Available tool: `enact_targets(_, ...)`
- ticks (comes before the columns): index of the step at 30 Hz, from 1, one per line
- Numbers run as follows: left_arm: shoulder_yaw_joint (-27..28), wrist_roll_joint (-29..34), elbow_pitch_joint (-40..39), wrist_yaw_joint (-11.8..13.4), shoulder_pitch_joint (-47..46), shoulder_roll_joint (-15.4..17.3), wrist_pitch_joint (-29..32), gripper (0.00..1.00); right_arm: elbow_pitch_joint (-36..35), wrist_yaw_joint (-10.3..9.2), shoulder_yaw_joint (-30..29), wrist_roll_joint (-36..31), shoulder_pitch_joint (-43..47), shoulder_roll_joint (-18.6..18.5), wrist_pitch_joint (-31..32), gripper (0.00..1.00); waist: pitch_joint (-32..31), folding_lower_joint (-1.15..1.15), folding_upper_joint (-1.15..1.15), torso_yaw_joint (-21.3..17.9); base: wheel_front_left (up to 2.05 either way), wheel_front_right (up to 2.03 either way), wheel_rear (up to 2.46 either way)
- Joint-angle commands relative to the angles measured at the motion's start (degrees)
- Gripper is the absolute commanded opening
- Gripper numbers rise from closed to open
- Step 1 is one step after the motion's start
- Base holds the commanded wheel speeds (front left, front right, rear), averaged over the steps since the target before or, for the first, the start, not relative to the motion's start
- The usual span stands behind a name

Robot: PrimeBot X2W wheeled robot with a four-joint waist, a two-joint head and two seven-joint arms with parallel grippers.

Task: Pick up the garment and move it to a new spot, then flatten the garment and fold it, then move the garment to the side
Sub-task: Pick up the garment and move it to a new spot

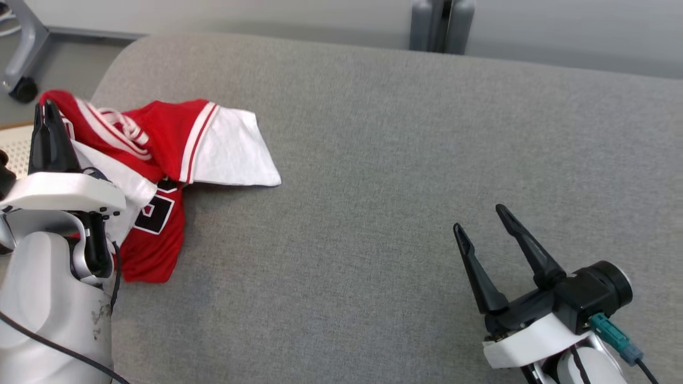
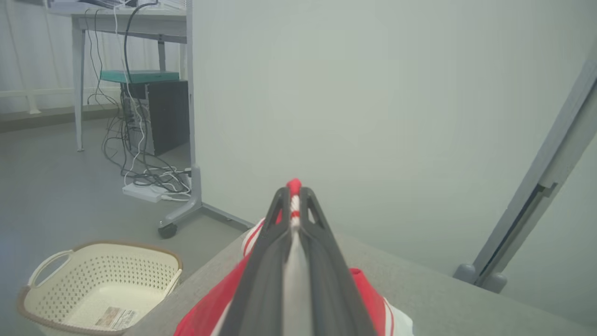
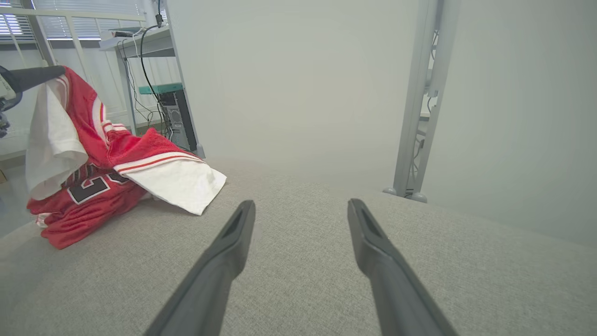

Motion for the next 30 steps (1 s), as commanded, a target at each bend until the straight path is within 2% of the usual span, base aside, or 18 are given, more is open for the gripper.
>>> enact_targets(1, 0.0, -0.4, -1.5, -0.4, 0.8, 0.1, 0.7, 0.0, 0.1, 0.01, 0.0, 0.5, 0.7, 0.0, -0.3, 1.0, -2.4, 0.0, 0.0, -1.0, 0.0, 0.0, 0.0)
enact_targets(4, -0.4, -1.8, -8.4, -1.3, 1.7, -0.2, 4.6, 0.0, 0.2, 0.01, 0.0, 0.8, 1.2, 0.7, -0.3, 1.0, -4.7, 0.0, 0.0, -2.3, 0.0, 0.0, 0.0)
enact_targets(7, -1.1, -2.5, -16.0, -1.0, 2.3, 0.1, 8.9, 0.0, 0.4, 0.01, 0.1, 1.1, 1.7, 1.2, -0.3, 1.0, -6.4, 0.0, 0.0, -4.0, 0.0, 0.0, 0.0)
enact_targets(8, -2.1, -1.8, -20.9, -0.6, 2.5, 0.4, 11.7, 0.0, 0.2, 0.01, -0.3, 1.1, 1.8, 1.4, -0.3, 1.0, -7.1, 0.0, 0.0, -5.1, 0.0, 0.0, 0.0)
enact_targets(13, -5.4, -2.3, -28.8, -1.0, 1.5, -0.9, 16.6, 0.0, -0.5, 0.01, -1.3, 0.8, 1.7, 2.1, -0.3, 1.0, -7.7, 0.0, 0.0, -8.7, 0.0, 0.0, 0.0)
enact_targets(22, -11.9, -2.8, -32.7, -2.4, -2.8, -3.0, 20.9, 0.0, -0.2, 0.01, -1.0, 1.1, 1.8, 2.8, -0.3, 1.0, -8.9, 0.0, 0.0, -17.7, 0.0, 0.0, 0.0)
enact_targets(23, -11.9, -2.8, -32.7, -2.4, -2.8, -3.0, 20.9, 0.0, -0.2, 0.01, -1.0, 1.1, 1.8, 2.8, -0.3, 1.0, -8.9, 0.0, 0.0, -17.7, 0.0, 0.0, 0.0)
enact_targets(30, -15.0, -4.0, -30.3, -1.1, -8.5, -4.5, 21.9, 0.0, -0.3, 0.01, -1.0, 1.5, 1.5, 3.0, -0.3, 1.0, -9.4, 0.0, 0.0, -25.4, 0.0, 0.0, 0.0)
